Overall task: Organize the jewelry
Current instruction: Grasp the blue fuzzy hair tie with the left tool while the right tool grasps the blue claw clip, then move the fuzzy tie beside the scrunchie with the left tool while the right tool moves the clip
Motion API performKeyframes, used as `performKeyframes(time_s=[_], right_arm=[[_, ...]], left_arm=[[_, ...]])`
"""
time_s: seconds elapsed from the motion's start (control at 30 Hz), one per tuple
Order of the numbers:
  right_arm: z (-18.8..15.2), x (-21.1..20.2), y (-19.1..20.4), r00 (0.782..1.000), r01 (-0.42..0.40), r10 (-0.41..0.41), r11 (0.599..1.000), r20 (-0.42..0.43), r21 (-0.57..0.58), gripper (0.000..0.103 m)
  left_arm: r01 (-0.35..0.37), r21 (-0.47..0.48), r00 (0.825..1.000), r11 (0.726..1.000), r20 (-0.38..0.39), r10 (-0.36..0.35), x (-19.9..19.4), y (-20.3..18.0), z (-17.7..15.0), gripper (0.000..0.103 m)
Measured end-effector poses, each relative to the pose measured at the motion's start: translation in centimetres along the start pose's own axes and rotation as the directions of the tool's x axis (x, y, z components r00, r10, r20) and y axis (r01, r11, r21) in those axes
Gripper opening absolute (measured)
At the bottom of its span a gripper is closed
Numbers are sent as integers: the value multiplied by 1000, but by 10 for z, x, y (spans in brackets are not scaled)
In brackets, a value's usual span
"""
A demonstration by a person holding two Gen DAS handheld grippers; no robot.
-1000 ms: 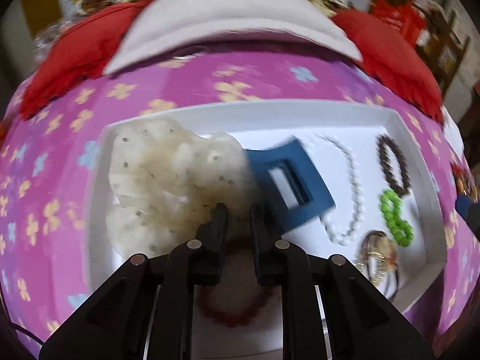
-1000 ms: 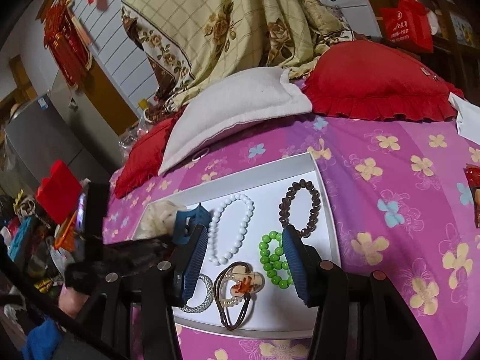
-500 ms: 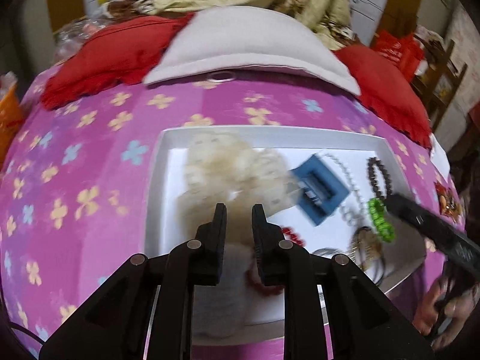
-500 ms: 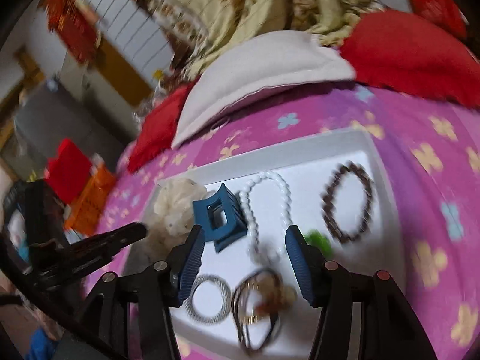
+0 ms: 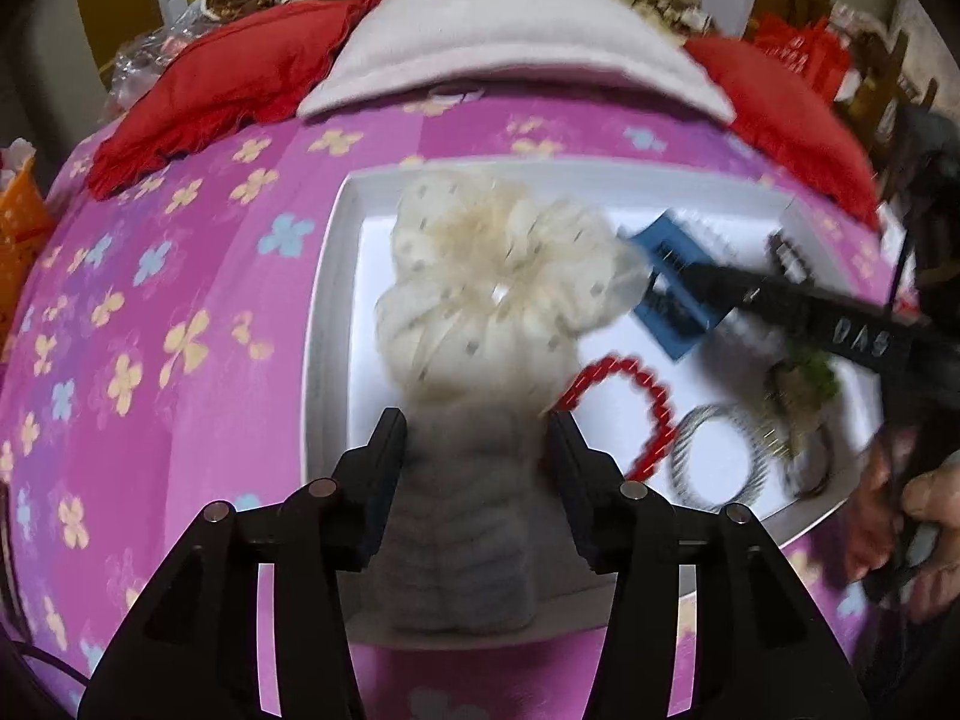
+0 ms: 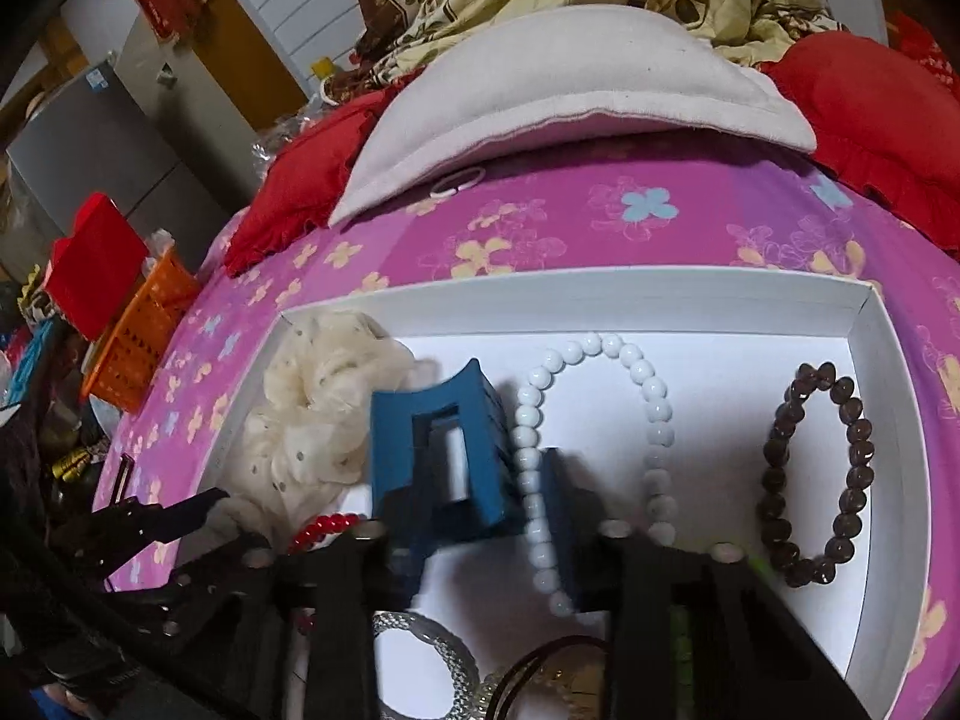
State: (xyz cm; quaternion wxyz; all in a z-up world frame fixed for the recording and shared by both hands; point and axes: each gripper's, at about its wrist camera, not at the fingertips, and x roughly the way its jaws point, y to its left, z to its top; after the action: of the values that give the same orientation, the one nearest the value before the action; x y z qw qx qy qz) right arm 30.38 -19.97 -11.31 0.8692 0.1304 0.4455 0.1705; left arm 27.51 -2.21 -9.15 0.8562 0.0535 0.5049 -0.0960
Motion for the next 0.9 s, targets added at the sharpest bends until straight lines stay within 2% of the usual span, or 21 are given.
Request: performKeyframes(time_s=[0.03, 0.1, 0.2, 0.3, 0.43, 0.57, 0.7, 0.9], right_arm=[[0, -1, 0, 1000, -12, 12, 1000, 9, 5, 14], [0, -4, 1, 1000, -19, 19, 1000, 21, 16, 14], [0, -11, 2, 999, -9, 8, 1000, 50, 14, 14], [1, -19, 3, 997, -6, 5, 1000, 77, 20, 13], [5, -36, -4, 993, -1, -3, 999, 115, 41, 14], [8, -46, -19, 990, 48, -57, 996, 128, 75, 13], [7, -49, -37, 987, 89, -104, 989, 126, 121, 13], [6, -45, -53, 987, 104, -123, 980, 105, 170, 14]], left_arm=[[-7, 11, 1000, 1000, -10, 7, 2, -2, -3, 47], [-8, 15, 1000, 1000, -2, 8, 2, -1, -6, 33], [31, -35, 999, 999, 24, -31, -2, 7, -7, 26], [48, -63, 997, 997, 57, -44, -10, 10, -8, 25], [57, -49, 995, 997, 83, -53, -19, 5, -9, 25], [77, -22, 991, 997, 116, -74, -33, -5, -6, 25], [134, -9, 985, 991, 110, -133, -35, -18, 1, 25], [126, 49, 986, 991, 105, -130, -23, -53, 28, 25]])
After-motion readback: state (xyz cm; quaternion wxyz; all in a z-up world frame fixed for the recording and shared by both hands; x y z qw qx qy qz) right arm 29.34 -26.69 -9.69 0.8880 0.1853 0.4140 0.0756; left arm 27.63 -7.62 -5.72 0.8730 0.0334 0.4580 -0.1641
